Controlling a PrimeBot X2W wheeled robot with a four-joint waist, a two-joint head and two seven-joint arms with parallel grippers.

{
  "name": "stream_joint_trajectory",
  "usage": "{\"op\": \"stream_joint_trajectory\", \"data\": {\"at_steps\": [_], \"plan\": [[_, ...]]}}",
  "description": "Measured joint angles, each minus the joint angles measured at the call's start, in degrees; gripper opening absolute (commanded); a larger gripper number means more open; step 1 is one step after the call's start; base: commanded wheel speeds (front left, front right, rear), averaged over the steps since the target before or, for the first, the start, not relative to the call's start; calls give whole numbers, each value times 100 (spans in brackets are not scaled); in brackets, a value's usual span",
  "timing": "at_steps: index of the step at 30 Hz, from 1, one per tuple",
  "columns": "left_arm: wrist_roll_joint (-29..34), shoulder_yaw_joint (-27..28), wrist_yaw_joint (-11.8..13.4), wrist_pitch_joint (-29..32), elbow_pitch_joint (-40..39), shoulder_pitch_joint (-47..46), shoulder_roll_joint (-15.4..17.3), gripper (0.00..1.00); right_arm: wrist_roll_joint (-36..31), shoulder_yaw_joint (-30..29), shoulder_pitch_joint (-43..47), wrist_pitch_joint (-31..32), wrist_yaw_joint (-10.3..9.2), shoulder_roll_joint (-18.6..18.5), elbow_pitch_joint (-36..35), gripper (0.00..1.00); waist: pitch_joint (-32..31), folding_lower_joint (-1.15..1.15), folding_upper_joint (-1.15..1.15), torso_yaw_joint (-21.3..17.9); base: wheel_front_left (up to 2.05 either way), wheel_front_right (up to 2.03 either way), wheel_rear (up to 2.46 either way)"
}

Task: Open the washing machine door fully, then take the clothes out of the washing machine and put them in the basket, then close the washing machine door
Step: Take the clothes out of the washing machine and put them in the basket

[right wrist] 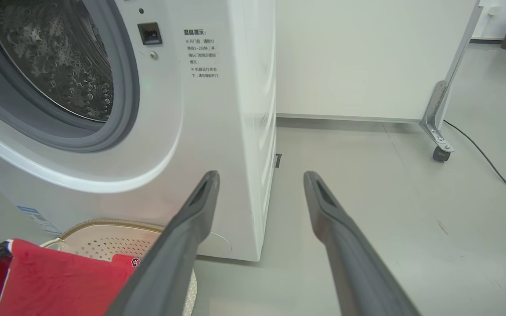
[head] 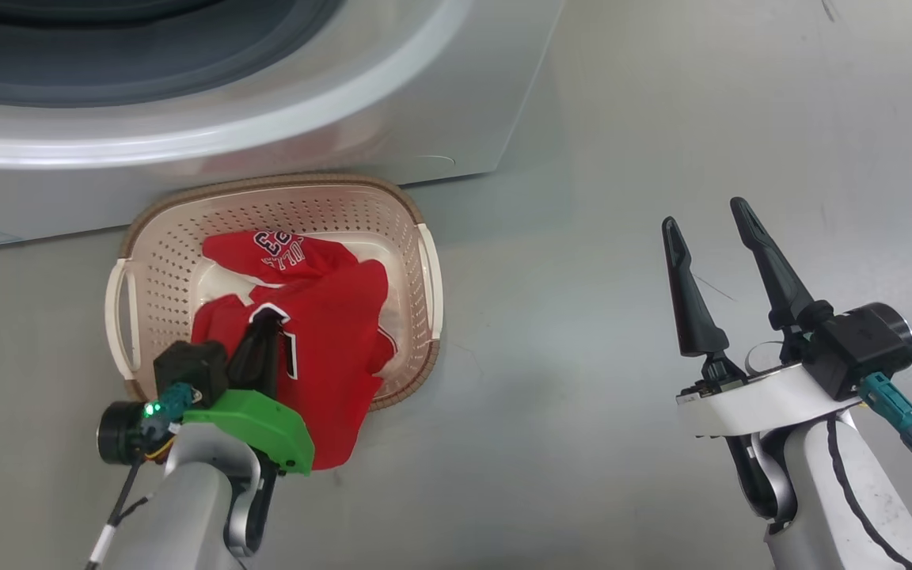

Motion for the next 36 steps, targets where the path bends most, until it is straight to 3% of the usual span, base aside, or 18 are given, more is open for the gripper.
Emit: {"op": "stream_joint_trajectory", "data": {"at_steps": [13, 20, 35, 36], "plan": [[-127, 328, 194, 747, 1137, -1205, 119, 0, 156, 103, -242, 0, 0, 36, -192, 100, 642, 0, 0, -437, 0, 0, 0], [-103, 454, 252, 886, 1458, -1878, 388, 0, 234, 199, -437, 0, 1, 51, -245, 100, 1070, 0, 0, -628, 0, 0, 0], [-270, 647, 249, 1025, 2420, -2281, 457, 0, 283, 243, -762, 0, 8, 79, -222, 100, 1681, 0, 0, -952, 0, 0, 0], [-279, 659, 249, 1017, 2473, -2301, 457, 4, 283, 246, -772, 0, 8, 81, -209, 100, 1689, 0, 0, -959, 0, 0, 0]]}}
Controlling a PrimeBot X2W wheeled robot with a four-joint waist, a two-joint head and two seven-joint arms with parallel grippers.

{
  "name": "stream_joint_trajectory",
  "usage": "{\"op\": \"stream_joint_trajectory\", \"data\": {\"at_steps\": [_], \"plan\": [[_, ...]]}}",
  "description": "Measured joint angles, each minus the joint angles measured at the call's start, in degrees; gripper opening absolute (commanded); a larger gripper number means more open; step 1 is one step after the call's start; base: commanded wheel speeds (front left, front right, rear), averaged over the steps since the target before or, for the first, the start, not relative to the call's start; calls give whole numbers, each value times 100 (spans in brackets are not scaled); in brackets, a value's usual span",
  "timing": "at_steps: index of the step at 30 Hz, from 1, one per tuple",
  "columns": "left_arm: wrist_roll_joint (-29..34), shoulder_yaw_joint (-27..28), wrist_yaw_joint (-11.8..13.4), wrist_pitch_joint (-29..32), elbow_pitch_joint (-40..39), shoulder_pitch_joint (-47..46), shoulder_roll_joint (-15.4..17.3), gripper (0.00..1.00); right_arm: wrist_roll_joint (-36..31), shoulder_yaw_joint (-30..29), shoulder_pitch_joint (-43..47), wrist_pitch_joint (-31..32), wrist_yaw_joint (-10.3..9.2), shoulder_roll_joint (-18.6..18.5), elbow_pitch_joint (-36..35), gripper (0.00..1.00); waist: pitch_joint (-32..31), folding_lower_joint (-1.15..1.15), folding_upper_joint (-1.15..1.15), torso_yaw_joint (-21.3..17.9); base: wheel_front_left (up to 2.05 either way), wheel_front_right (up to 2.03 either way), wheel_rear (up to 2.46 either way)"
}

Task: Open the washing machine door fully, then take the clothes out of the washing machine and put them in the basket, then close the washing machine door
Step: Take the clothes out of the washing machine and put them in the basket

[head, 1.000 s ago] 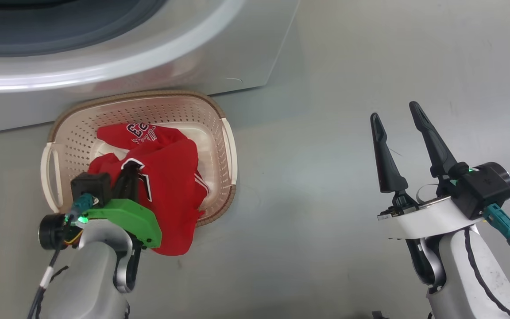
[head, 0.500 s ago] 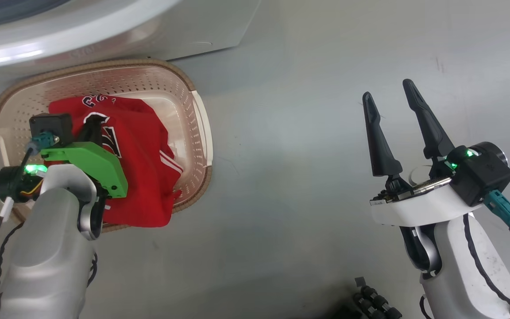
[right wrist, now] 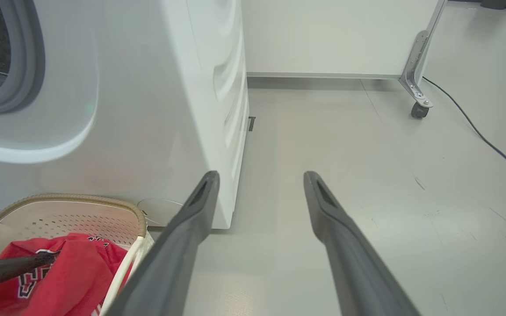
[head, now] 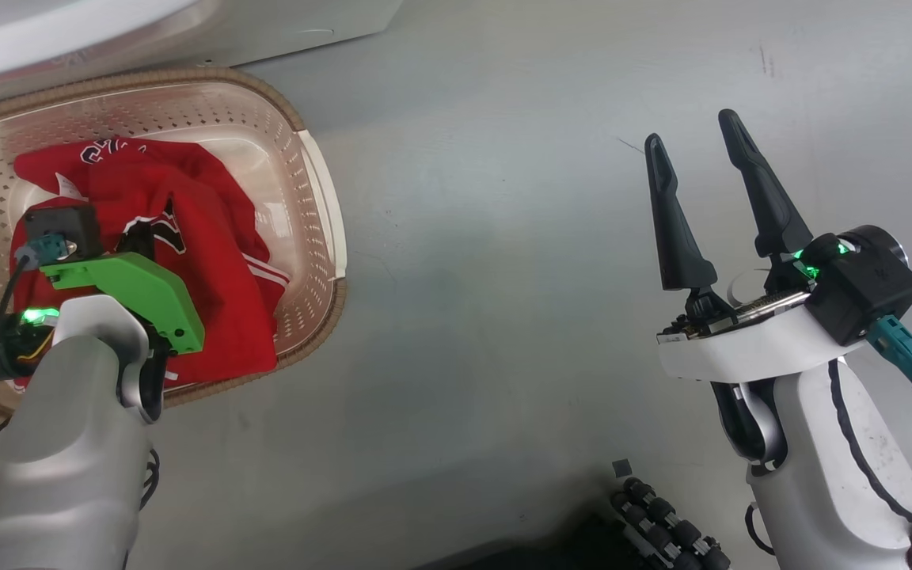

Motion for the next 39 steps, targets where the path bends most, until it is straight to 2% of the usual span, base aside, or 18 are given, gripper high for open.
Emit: {"op": "stream_joint_trajectory", "data": {"at_steps": [1, 2, 3, 4, 5, 11, 20, 24, 33, 39], "plan": [[-20, 5, -8, -44, 58, -20, -2, 4, 0, -1, -16, 0, 0, 2, 18, 100, -1, 0, 0, -2, 0, 0, 0], [-26, 14, -8, -75, 101, -27, -5, 28, 0, -3, -34, 0, 0, 4, 40, 100, -10, 0, 0, -1, 0, 0, 0], [-26, 24, -9, -125, 144, -30, -9, 79, 0, -8, -40, 0, 0, 4, 57, 100, -27, 0, 0, 3, 0, 0, 0], [-25, 20, -15, -152, 199, -37, -10, 96, 0, -14, -40, 0, 0, 4, 76, 100, -48, 0, 0, 11, 0, 0, 0], [-24, 12, -15, -170, 261, -45, -12, 100, -1, -23, -40, 0, 0, 5, 96, 100, -71, 0, 0, 20, 0, 0, 0], [10, -53, -64, -512, 447, -52, -56, 100, -2, -79, -40, 0, -1, 7, 187, 100, -250, 0, 0, 95, 0, 0, 0], [-8, -43, -212, -1392, 404, 41, -220, 100, -53, -280, -26, 0, -8, 8, 314, 100, -673, 0, 0, 255, 0, 0, 0], [-8, -63, -268, -1513, 264, 183, -288, 100, -111, -402, 49, 0, -35, -24, 338, 100, -886, 0, 0, 368, 0, 0, 0], [179, -121, -386, -1560, -447, 440, -376, 100, -274, -597, 247, 0, -60, -209, 394, 100, -1392, 0, 0, 707, 0, 0, 0], [331, 8, -343, -1555, -1482, 727, -386, 100, -325, -687, 436, 0, -67, -268, 452, 100, -1789, 0, 0, 940, 0, 0, 0]]}}
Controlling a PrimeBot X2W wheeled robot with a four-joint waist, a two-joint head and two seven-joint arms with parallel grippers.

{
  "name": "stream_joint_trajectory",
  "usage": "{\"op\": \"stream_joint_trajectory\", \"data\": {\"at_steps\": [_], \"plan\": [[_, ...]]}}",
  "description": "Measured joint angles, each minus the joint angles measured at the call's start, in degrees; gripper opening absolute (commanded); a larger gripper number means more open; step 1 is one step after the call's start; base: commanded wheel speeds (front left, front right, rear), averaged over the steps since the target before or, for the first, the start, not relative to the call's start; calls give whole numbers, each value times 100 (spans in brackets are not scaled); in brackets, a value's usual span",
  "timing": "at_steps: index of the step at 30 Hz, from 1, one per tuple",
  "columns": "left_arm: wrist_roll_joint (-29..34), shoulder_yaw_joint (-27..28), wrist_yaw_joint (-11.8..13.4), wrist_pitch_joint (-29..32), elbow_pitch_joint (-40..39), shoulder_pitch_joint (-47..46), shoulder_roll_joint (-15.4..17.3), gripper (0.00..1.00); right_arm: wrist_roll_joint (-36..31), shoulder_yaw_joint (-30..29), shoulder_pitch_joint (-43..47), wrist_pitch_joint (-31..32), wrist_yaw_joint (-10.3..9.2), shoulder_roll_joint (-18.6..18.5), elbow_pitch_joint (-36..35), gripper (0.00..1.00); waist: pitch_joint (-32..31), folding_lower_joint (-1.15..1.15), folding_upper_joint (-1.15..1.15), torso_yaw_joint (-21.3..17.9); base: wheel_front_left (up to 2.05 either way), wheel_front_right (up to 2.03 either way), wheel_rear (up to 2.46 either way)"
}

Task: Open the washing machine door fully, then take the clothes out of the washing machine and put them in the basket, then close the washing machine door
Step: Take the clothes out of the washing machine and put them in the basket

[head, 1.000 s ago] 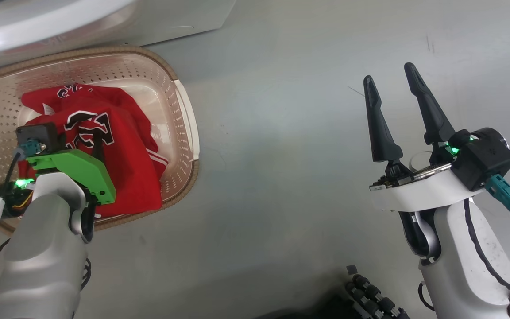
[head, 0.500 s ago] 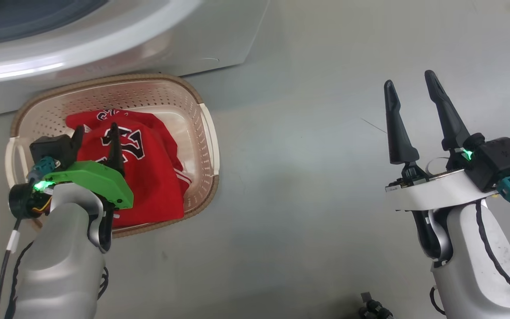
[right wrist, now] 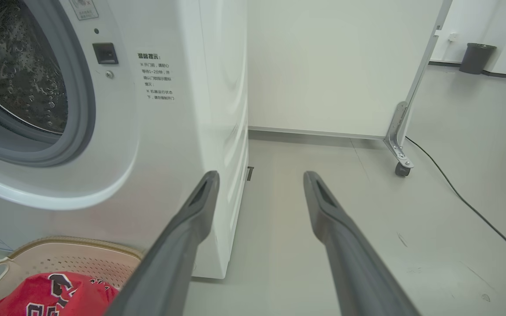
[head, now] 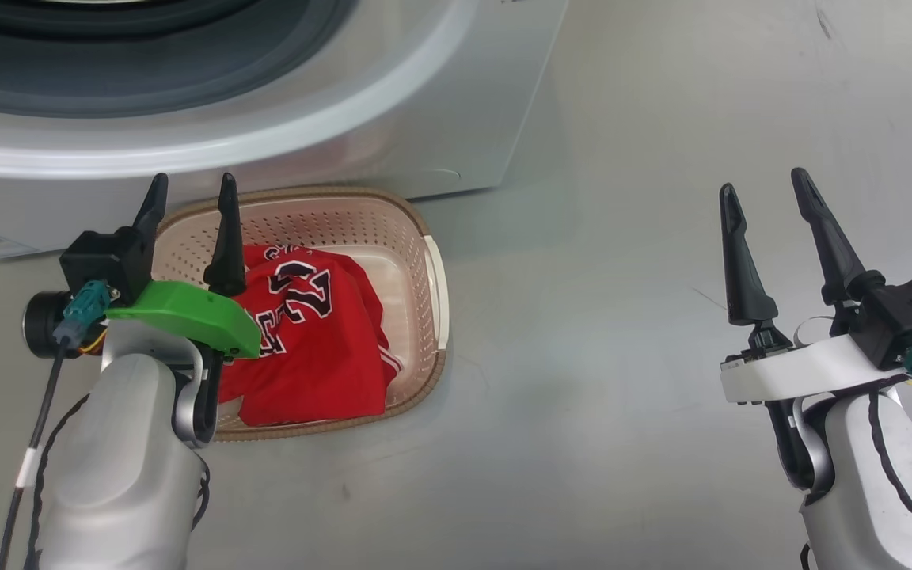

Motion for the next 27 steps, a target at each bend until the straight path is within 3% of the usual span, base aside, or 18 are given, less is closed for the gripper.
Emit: {"op": "stream_joint_trajectory", "data": {"at_steps": [11, 27], "plan": [[416, -19, 96, 0, -1065, 934, -1, 100, -44, -58, 464, 0, -43, -32, 119, 100, -793, 0, 0, 393, 0, 0, 0], [586, -7, 398, 0, -1769, 2247, 38, 100, -48, 14, 1150, 0, -100, 20, 231, 100, -1778, 0, 0, 711, 0, 0, 0]]}}
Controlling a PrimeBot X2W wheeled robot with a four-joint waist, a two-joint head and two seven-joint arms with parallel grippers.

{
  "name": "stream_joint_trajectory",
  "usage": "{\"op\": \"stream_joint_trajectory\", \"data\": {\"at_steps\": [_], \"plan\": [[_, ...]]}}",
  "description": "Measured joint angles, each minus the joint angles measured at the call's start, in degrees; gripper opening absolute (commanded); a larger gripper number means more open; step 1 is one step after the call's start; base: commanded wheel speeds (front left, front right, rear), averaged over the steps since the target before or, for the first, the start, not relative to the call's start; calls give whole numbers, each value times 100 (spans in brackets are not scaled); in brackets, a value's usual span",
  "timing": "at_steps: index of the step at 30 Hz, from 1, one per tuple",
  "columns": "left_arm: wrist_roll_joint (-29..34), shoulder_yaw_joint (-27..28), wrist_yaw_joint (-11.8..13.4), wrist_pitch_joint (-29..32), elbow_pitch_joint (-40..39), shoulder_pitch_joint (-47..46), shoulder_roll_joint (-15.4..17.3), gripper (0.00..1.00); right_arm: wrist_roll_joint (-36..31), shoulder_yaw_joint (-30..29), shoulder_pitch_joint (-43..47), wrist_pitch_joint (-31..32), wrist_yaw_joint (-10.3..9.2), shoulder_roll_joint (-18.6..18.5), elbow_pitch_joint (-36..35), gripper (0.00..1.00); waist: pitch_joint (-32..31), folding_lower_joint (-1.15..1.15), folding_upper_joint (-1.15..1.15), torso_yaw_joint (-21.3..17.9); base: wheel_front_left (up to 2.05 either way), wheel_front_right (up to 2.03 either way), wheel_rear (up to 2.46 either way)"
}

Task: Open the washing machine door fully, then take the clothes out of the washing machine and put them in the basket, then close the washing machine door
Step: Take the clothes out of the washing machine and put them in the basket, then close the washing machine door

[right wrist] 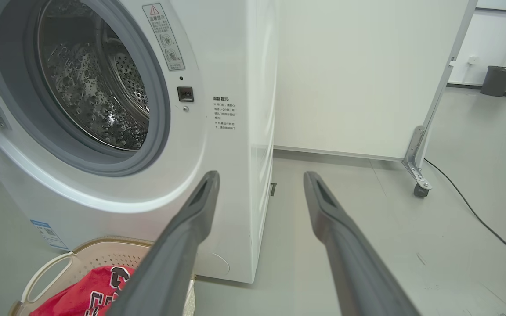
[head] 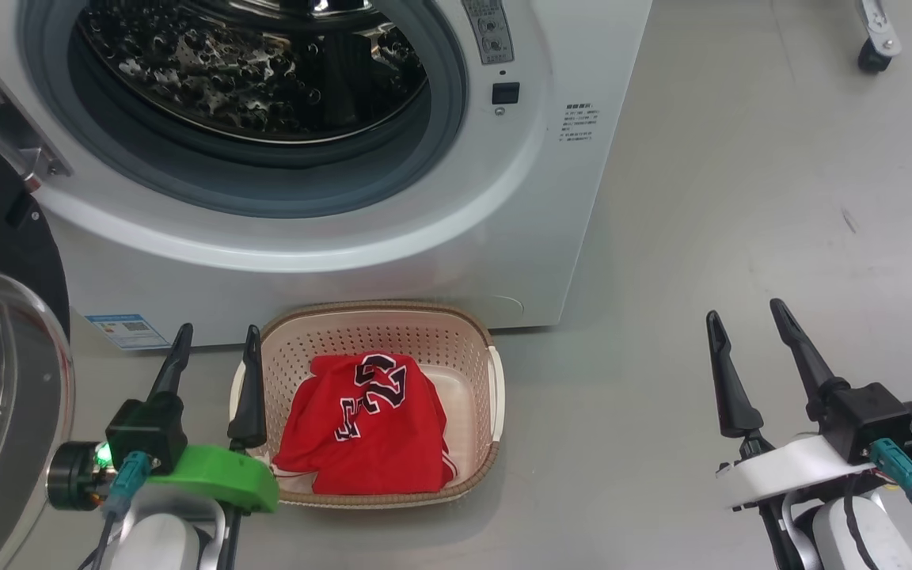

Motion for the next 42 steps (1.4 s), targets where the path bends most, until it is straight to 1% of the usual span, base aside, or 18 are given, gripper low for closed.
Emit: {"op": "stream_joint_trajectory", "data": {"at_steps": [3, 5, 13, 17, 25, 28, 42], "plan": [[36, -19, 40, 0, -116, 239, 52, 100, 1, 51, 127, 0, -2, 19, 15, 100, -180, 0, 0, 20, 0, 0, 0], [57, -62, 40, 0, -179, 337, 62, 100, 3, 53, 202, 0, -46, 29, 16, 100, -265, 0, 0, 24, 0, 0, 0], [87, -67, 92, 55, -434, 678, 152, 100, 7, 107, 407, 0, -54, 49, 25, 100, -520, 0, 0, -2, 0, 0, 0], [87, -65, 99, 85, -513, 778, 163, 100, 7, 112, 445, 0, -97, 65, 20, 100, -584, 0, 0, -20, 0, 0, 0], [140, -68, 149, 236, -743, 966, 185, 100, 9, 122, 523, 5, -105, 84, -26, 100, -716, 0, 0, -44, 0, 0, 0], [160, -75, 170, 281, -821, 1008, 185, 100, 9, 126, 531, 5, -145, 85, -59, 100, -731, 0, 0, -50, 0, 0, 0], [181, -85, 249, 441, -1155, 1172, 189, 100, 9, 137, 615, 42, -154, 82, -154, 100, -756, 0, 0, -72, 0, 0, 0]]}}
